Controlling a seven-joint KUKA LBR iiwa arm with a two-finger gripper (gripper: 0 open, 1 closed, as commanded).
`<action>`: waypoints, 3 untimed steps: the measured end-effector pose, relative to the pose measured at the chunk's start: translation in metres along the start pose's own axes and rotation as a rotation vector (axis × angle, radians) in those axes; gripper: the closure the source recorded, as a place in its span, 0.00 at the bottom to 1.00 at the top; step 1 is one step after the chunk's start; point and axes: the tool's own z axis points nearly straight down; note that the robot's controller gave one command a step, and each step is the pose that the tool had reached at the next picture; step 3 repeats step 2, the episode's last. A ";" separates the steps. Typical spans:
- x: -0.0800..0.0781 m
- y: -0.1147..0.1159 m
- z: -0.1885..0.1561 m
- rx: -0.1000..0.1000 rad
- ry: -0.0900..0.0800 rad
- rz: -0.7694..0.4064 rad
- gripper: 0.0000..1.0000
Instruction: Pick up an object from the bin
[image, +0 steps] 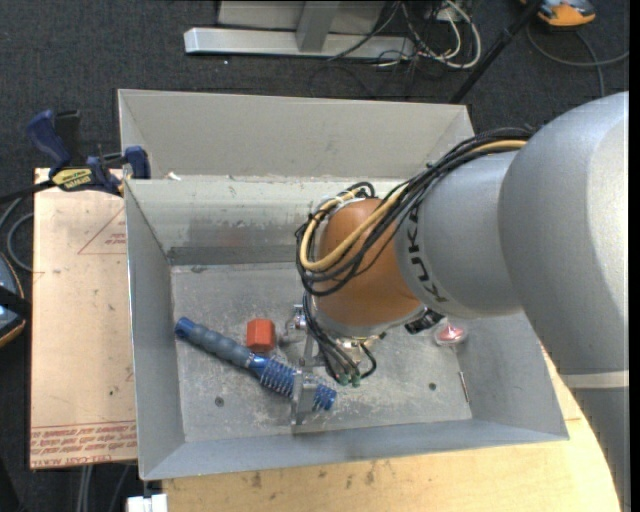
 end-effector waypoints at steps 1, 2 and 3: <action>-0.001 -0.002 -0.001 0.002 -0.002 0.004 1.00; 0.010 0.009 -0.138 -0.002 -0.010 -0.021 1.00; 0.010 0.009 -0.138 -0.002 -0.010 -0.021 1.00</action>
Offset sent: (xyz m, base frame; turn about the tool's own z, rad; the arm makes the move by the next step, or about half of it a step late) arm 0.0000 0.0000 0.0000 0.0000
